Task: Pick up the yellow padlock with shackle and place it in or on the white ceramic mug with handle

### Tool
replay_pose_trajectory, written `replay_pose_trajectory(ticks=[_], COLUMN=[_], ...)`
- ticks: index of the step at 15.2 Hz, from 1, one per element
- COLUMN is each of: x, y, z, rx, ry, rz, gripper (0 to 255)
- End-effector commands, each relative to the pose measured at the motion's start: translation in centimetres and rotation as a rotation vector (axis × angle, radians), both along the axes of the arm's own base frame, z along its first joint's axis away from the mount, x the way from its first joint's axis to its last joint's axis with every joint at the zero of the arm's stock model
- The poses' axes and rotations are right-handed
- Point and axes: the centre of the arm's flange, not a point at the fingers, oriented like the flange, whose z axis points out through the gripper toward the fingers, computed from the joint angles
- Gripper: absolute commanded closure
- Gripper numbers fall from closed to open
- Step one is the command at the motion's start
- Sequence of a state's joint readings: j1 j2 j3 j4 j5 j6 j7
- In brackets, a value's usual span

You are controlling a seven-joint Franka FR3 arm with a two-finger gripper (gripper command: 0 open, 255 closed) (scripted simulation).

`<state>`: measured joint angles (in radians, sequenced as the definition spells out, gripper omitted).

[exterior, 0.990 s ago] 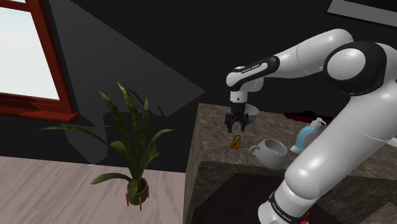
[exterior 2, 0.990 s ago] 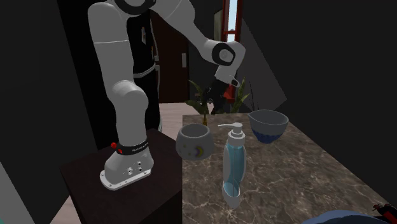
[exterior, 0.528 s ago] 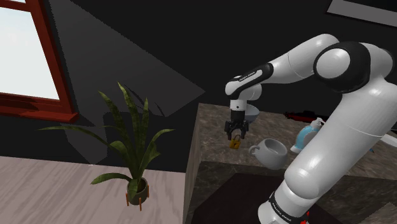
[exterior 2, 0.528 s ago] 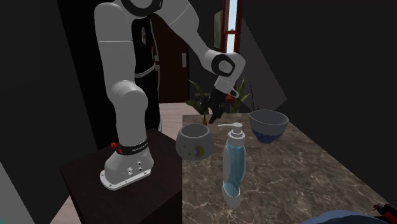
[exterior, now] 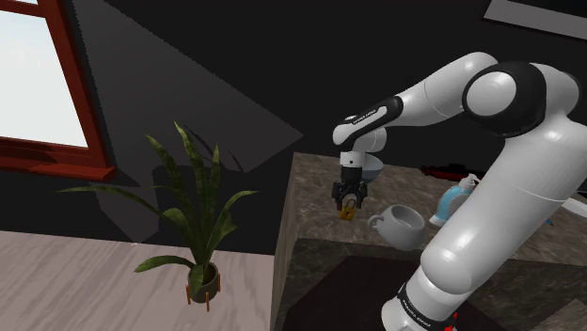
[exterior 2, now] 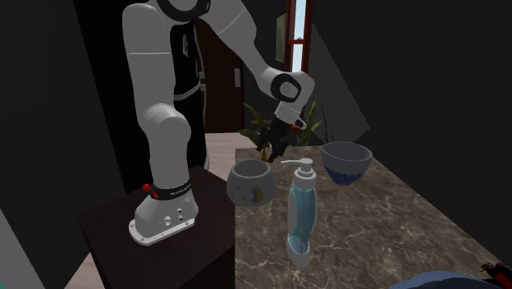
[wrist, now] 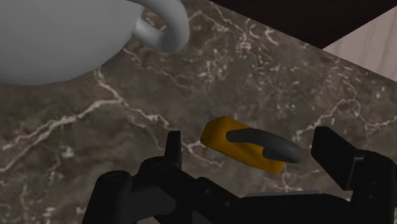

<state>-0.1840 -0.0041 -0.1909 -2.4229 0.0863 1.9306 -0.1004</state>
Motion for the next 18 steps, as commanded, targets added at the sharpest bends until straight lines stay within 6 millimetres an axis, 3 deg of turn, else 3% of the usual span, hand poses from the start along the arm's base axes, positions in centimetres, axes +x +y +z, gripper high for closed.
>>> replay_pose_trajectory(ticks=[1, 2, 11, 18], x=[0.0, 0.0, 0.0, 0.0], y=[0.0, 0.0, 0.0, 0.0], z=[0.0, 0.0, 0.0, 3.7], rx=[0.000, 0.000, 0.000, 0.000], ry=[0.000, 0.000, 0.000, 0.000], rz=[0.000, 0.000, 0.000, 0.000], gripper=[0, 255, 255, 255])
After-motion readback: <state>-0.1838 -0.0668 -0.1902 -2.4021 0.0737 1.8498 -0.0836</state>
